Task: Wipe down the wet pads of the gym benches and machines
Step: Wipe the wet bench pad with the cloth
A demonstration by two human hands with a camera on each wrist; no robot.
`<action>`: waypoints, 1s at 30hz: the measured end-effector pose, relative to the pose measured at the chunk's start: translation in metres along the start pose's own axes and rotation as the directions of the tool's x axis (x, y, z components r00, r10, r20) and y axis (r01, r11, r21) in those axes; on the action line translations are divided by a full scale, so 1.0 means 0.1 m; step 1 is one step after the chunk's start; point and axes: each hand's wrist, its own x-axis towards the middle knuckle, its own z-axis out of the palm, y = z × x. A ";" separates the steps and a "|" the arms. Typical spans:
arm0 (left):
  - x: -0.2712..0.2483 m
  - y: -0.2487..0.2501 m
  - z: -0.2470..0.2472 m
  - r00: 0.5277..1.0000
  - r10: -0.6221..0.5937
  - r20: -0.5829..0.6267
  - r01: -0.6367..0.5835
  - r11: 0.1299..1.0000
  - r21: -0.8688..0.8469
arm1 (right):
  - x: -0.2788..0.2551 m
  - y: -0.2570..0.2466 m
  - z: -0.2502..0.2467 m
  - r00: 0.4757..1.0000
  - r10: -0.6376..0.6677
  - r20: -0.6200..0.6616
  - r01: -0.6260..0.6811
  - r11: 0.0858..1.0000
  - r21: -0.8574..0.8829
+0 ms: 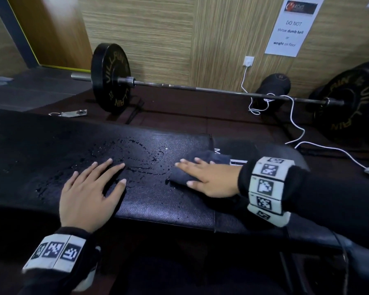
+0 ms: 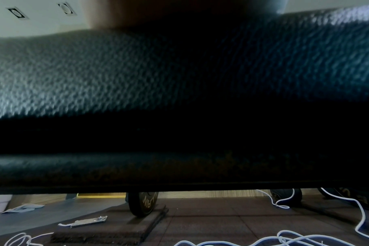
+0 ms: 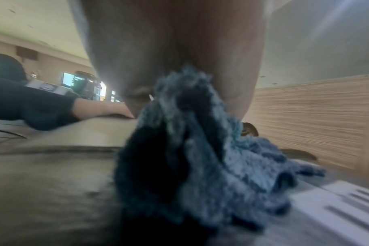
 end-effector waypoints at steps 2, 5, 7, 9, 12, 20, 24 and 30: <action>0.00 0.00 0.00 1.000 0.000 0.001 0.000 1.000 -0.003 | -0.04 -0.18 0.07 0.997 -0.073 0.016 0.073 0.997 -0.033; 0.00 -0.01 0.01 1.000 -0.001 -0.006 0.001 1.000 -0.009 | -0.26 -0.31 0.23 0.980 -0.195 0.042 0.197 0.978 -0.070; 0.00 -0.01 0.01 1.000 -0.003 -0.008 0.003 1.000 -0.011 | -0.47 -0.25 0.35 0.961 -0.268 0.071 0.274 0.957 -0.091; 0.00 -0.02 0.02 1.000 -0.003 -0.008 0.003 1.000 -0.011 | -0.68 -0.10 0.44 0.944 -0.316 0.097 0.326 0.939 -0.111; 0.01 -0.02 0.02 1.000 -0.003 -0.009 0.003 1.000 -0.009 | -0.92 0.22 0.46 0.958 -0.267 0.107 0.276 0.958 -0.082; 0.00 0.00 0.02 1.000 -0.008 -0.018 0.008 1.000 -0.003 | -0.53 0.63 0.15 0.998 0.047 -0.045 -0.044 0.996 0.082; 0.00 0.02 0.02 1.000 -0.015 -0.023 0.015 1.000 -0.002 | -0.11 0.31 0.01 0.999 0.029 -0.038 -0.028 0.999 0.031; -0.01 0.01 0.02 1.000 -0.010 -0.009 0.010 1.000 0.005 | -0.05 -0.29 0.15 0.978 -0.206 0.013 0.206 0.975 -0.086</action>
